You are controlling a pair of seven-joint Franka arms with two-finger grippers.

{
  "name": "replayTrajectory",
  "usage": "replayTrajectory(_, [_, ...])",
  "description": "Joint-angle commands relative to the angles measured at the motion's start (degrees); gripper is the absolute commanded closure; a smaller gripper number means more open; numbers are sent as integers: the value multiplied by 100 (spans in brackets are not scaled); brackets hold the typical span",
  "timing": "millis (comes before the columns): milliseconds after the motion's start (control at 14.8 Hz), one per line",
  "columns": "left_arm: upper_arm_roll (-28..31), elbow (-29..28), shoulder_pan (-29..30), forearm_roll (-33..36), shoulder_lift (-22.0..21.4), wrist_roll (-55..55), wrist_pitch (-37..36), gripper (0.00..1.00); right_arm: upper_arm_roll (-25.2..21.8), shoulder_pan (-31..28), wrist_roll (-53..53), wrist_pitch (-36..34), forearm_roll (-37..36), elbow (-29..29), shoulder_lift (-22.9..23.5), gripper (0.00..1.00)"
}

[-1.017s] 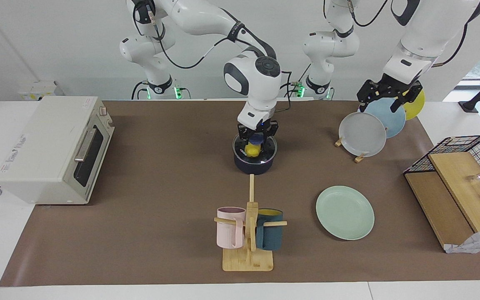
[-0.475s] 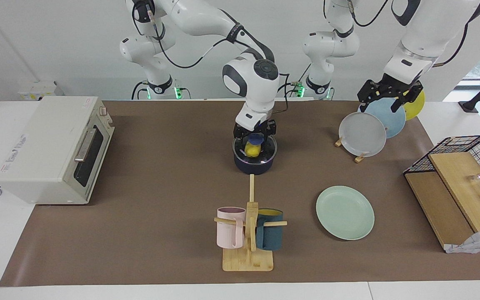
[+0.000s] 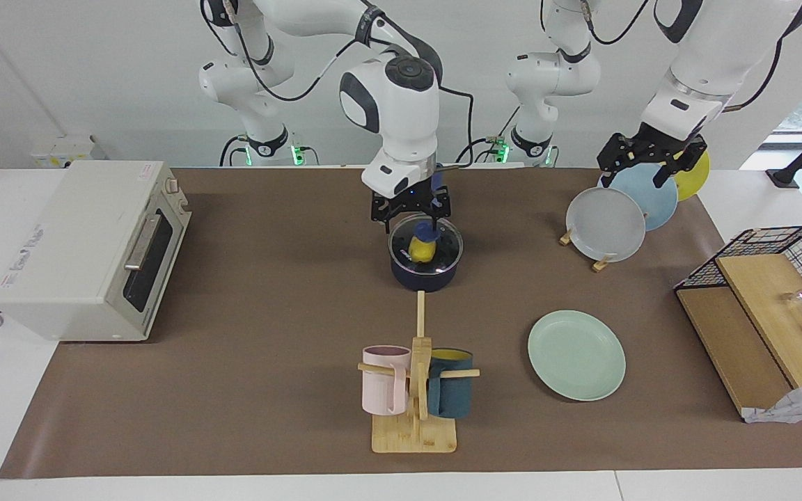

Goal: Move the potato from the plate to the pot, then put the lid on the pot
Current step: 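Lower the glass lid onto the saucepan with the right gripper, then open the right gripper and withdraw it from the lid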

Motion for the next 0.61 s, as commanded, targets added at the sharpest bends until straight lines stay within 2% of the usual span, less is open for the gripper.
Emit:
replayTrajectory(0, [50,-110,-40,62,-99,-48,73,0,59,-596,-400,-230,97,199,-43,0])
replayTrajectory(136, [50,-110,-40,62,-99,-66,73,0,25,-948,-999,-502,28,199,-175,0])
replayTrajectory(407, [50,-110,-40,62,-99,-22,73,0,-20,-1845,-1491,-1652,-104,129,-763,0])
replayTrajectory(542, [50,-110,-48,62,-108,-13,47,0,-11,-2127,-2027,-1839,-420,50,-1053,0])
